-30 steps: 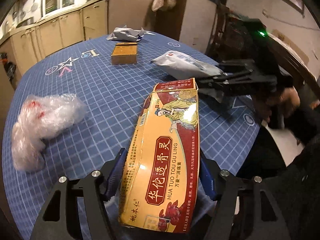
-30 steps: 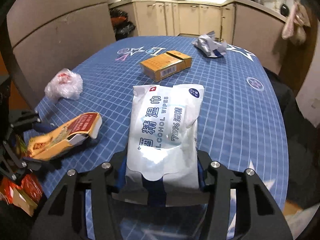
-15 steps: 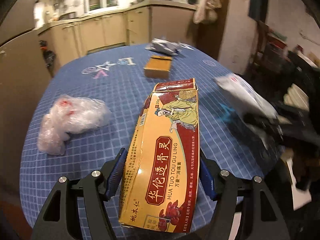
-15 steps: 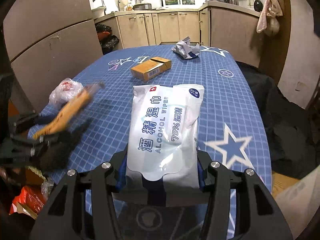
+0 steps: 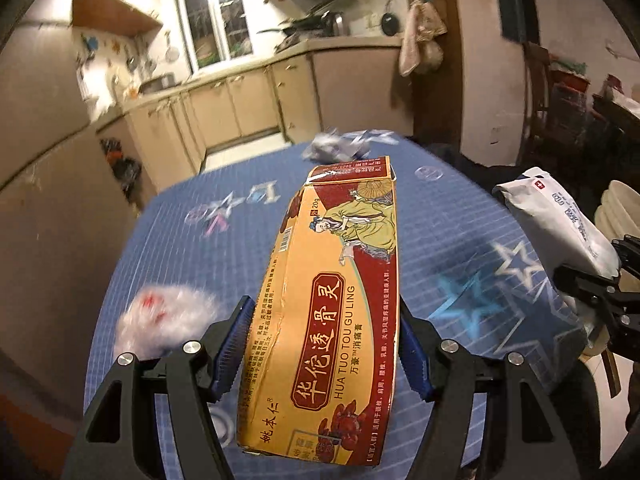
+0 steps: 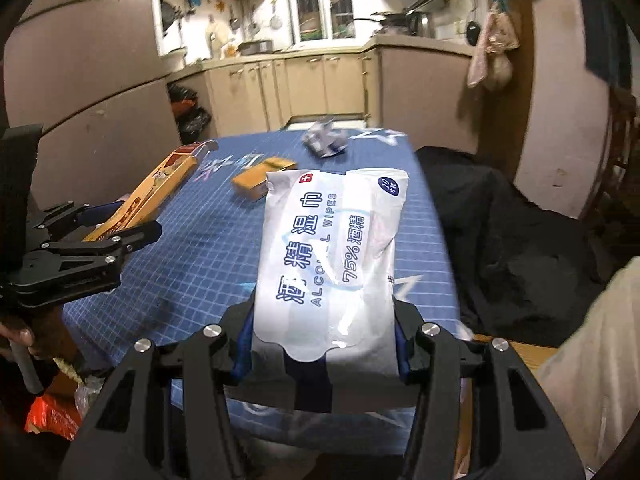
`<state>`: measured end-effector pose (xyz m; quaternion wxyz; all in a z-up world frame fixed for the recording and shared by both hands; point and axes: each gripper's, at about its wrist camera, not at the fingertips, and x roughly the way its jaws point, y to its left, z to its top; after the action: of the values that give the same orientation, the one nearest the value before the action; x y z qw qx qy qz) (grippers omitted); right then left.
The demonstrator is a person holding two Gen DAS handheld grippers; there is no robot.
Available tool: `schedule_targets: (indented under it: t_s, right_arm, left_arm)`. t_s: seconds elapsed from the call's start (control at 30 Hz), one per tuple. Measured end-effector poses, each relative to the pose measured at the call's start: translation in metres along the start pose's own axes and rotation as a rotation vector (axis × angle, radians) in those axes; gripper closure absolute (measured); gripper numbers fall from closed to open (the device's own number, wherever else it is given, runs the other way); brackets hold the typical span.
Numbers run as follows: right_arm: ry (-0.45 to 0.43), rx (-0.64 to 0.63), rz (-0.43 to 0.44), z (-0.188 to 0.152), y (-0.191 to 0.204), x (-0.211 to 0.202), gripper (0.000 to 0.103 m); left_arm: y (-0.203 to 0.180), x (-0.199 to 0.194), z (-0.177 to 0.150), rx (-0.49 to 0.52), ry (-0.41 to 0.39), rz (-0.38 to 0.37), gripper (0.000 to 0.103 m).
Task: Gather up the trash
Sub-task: 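Carry both items over the white bucket and open both grippers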
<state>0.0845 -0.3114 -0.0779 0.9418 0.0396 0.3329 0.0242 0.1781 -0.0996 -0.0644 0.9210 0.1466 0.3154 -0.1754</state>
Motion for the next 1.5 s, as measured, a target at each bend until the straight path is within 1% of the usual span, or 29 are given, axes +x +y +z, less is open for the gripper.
schedule_targets:
  t_s: [0.13, 0.37, 0.47, 0.67, 0.77, 0.87, 0.97, 1.07, 1.23, 1.33, 1.5]
  right_arm:
    - [-0.028, 0.034, -0.056, -0.001, -0.024, -0.021, 0.053]
    - [-0.09, 0.097, -0.158, -0.006, -0.067, -0.063, 0.053]
    - [-0.116, 0.13, -0.211, -0.01, -0.092, -0.083, 0.053]
    - [-0.152, 0.171, -0.309, -0.02, -0.13, -0.117, 0.053]
    - [-0.169, 0.209, -0.37, -0.028, -0.155, -0.138, 0.053]
    - [-0.18, 0.245, -0.429, -0.037, -0.177, -0.154, 0.053]
    - [-0.185, 0.271, -0.476, -0.044, -0.194, -0.165, 0.053]
    - [-0.181, 0.292, -0.533, -0.053, -0.213, -0.176, 0.053]
    - [-0.163, 0.306, -0.592, -0.068, -0.231, -0.186, 0.053]
    - [-0.146, 0.31, -0.62, -0.076, -0.245, -0.189, 0.053]
    - [-0.131, 0.334, -0.644, -0.085, -0.262, -0.19, 0.053]
  left_arm:
    - [-0.03, -0.002, 0.021, 0.054, -0.037, -0.027, 0.035]
    - [-0.097, -0.002, 0.05, 0.152, -0.094, -0.093, 0.035]
    - [-0.127, -0.005, 0.061, 0.191, -0.113, -0.133, 0.035]
    - [-0.196, -0.008, 0.082, 0.282, -0.149, -0.211, 0.035]
    - [-0.228, -0.011, 0.09, 0.324, -0.163, -0.25, 0.035]
    - [-0.267, -0.013, 0.098, 0.372, -0.173, -0.305, 0.035]
    - [-0.304, -0.015, 0.104, 0.422, -0.187, -0.344, 0.035]
    - [-0.334, -0.018, 0.106, 0.457, -0.188, -0.387, 0.035]
    - [-0.384, -0.018, 0.111, 0.514, -0.18, -0.451, 0.035]
    - [-0.404, -0.014, 0.113, 0.526, -0.158, -0.493, 0.035]
    - [-0.429, -0.011, 0.108, 0.548, -0.131, -0.537, 0.035]
